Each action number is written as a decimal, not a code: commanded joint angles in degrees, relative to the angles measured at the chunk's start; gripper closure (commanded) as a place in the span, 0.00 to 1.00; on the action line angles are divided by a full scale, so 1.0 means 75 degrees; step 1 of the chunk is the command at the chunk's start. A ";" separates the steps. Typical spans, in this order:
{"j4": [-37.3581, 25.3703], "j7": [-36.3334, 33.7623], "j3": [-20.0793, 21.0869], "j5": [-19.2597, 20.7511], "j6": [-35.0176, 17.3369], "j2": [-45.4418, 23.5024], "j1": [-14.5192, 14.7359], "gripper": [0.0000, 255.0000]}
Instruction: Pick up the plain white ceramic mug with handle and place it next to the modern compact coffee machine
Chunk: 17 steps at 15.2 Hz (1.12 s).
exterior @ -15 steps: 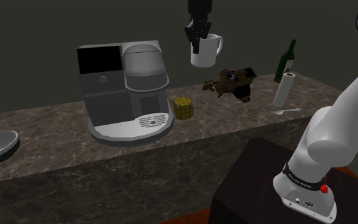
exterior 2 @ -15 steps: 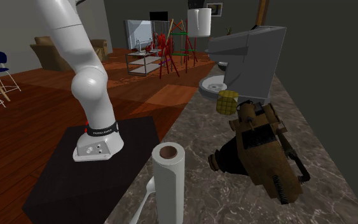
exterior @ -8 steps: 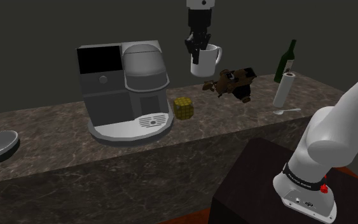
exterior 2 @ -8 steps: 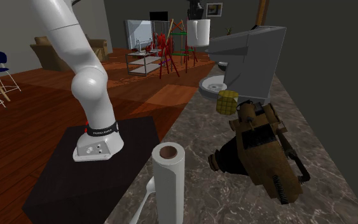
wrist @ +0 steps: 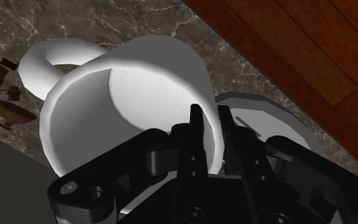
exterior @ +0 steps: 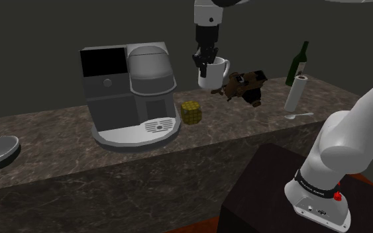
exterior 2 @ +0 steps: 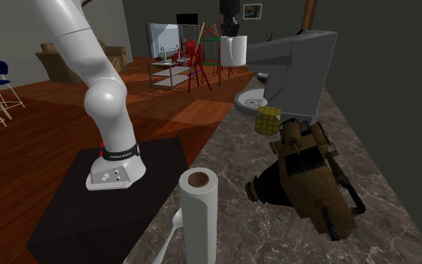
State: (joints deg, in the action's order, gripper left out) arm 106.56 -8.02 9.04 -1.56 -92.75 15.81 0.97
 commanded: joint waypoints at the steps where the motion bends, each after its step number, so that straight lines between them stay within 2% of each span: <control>1: 0.0263 0.0004 0.0001 -0.0009 -0.0215 0.0056 0.0004 1.00; 17: 0.2027 0.0007 0.0034 -0.0045 -0.1861 0.0175 0.0030 1.00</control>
State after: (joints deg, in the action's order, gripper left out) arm 120.75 -7.91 9.23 -1.86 -105.78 16.98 1.15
